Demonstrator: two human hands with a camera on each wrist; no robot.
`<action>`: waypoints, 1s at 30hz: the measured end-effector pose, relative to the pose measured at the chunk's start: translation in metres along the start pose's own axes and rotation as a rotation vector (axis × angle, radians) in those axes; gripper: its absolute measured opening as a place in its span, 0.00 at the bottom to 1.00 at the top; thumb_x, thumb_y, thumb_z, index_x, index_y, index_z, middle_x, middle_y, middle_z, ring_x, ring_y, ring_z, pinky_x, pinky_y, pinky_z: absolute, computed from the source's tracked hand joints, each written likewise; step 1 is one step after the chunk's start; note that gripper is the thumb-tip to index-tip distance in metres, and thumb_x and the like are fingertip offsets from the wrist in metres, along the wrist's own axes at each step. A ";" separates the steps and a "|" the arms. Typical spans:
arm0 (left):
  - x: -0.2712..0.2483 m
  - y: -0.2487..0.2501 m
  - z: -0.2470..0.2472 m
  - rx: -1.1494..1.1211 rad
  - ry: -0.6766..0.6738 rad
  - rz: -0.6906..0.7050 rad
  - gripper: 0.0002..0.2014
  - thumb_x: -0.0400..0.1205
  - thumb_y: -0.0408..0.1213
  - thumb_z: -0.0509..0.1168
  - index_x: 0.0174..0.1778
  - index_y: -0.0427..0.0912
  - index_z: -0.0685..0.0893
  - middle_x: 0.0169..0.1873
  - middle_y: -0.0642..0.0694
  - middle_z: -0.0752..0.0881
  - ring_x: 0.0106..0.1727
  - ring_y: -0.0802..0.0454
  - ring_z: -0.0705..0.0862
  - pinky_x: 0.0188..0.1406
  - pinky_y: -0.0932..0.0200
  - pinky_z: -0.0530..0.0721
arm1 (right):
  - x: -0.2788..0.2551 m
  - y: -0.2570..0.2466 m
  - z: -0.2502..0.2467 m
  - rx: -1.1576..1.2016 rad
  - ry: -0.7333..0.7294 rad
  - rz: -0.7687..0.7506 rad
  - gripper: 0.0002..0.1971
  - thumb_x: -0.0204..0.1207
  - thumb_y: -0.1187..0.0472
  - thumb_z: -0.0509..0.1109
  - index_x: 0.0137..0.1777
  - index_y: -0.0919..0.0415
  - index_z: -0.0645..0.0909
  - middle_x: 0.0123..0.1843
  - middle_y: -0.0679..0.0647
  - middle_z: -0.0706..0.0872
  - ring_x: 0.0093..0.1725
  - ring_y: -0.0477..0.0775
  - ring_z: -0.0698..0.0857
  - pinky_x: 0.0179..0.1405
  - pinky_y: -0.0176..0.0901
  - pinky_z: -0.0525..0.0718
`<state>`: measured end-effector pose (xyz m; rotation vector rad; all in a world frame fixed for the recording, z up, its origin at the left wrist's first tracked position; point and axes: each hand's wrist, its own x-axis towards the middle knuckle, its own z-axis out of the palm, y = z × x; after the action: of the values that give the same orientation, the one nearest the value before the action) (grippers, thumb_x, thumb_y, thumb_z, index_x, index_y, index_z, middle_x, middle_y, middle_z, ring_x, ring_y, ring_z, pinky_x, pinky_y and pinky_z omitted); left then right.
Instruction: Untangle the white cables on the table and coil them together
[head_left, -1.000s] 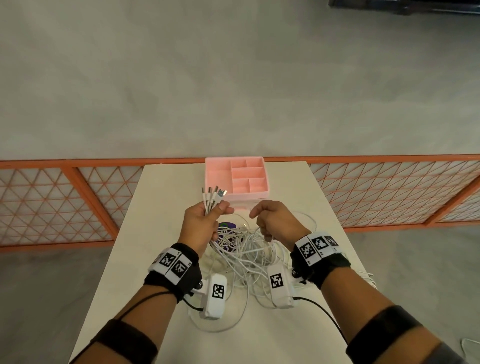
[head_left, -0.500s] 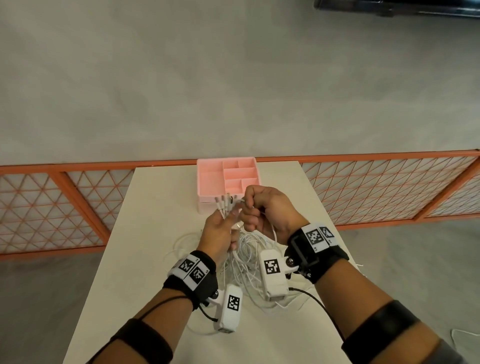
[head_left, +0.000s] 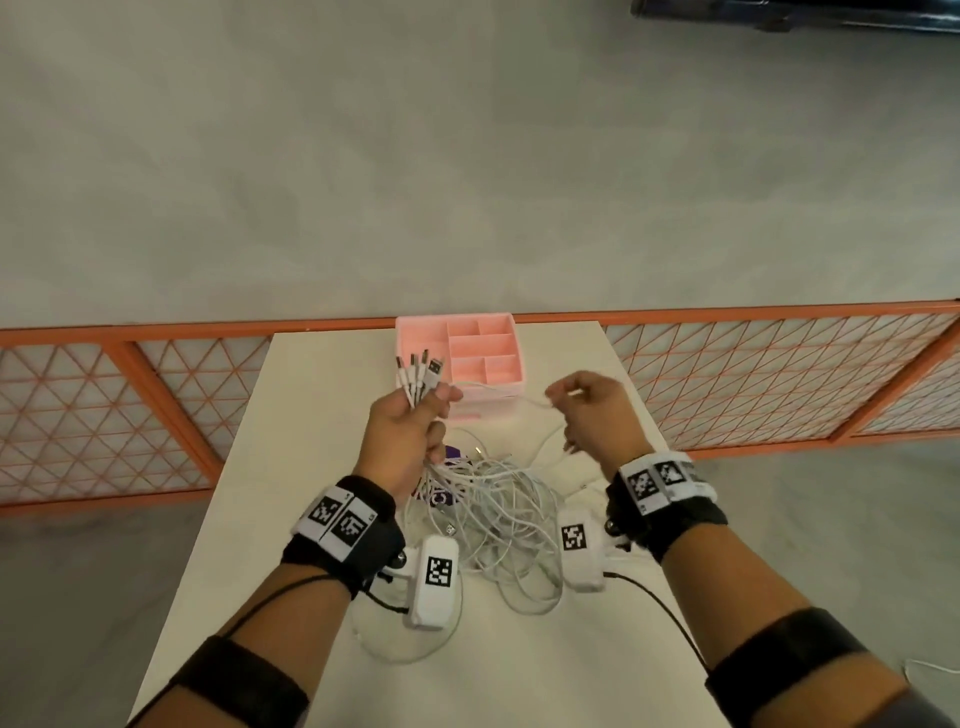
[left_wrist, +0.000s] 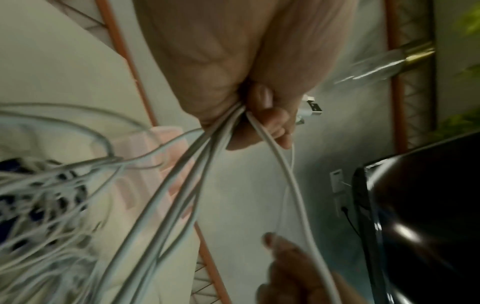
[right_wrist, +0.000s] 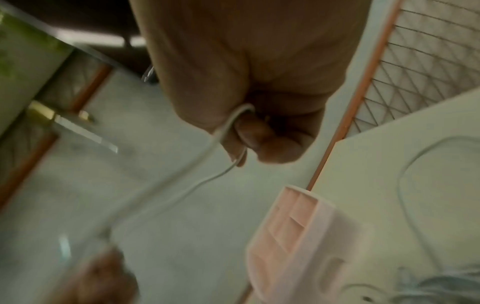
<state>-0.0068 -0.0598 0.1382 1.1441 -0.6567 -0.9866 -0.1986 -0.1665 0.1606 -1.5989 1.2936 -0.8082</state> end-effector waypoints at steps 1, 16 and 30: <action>0.002 0.004 0.004 0.053 0.002 0.015 0.09 0.87 0.34 0.63 0.48 0.33 0.85 0.31 0.52 0.81 0.22 0.56 0.63 0.18 0.63 0.64 | -0.002 0.005 0.006 -0.154 -0.049 0.002 0.08 0.80 0.66 0.66 0.46 0.59 0.87 0.30 0.52 0.85 0.24 0.54 0.82 0.25 0.45 0.84; -0.004 -0.026 -0.005 0.098 -0.093 -0.142 0.11 0.86 0.39 0.65 0.47 0.35 0.87 0.29 0.50 0.77 0.20 0.57 0.63 0.17 0.67 0.60 | -0.012 -0.041 0.026 -0.119 -0.098 -0.334 0.12 0.84 0.63 0.65 0.40 0.58 0.85 0.33 0.43 0.86 0.25 0.44 0.80 0.31 0.37 0.76; -0.008 -0.045 -0.036 0.159 0.048 -0.227 0.09 0.87 0.35 0.65 0.47 0.34 0.87 0.28 0.48 0.74 0.20 0.57 0.62 0.19 0.65 0.57 | 0.028 -0.007 -0.032 -0.530 0.040 0.156 0.19 0.79 0.69 0.61 0.67 0.70 0.81 0.64 0.66 0.84 0.63 0.68 0.83 0.64 0.58 0.83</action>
<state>0.0069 -0.0410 0.0844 1.4019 -0.5833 -1.1093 -0.2180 -0.2012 0.1777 -1.8588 1.7377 -0.4177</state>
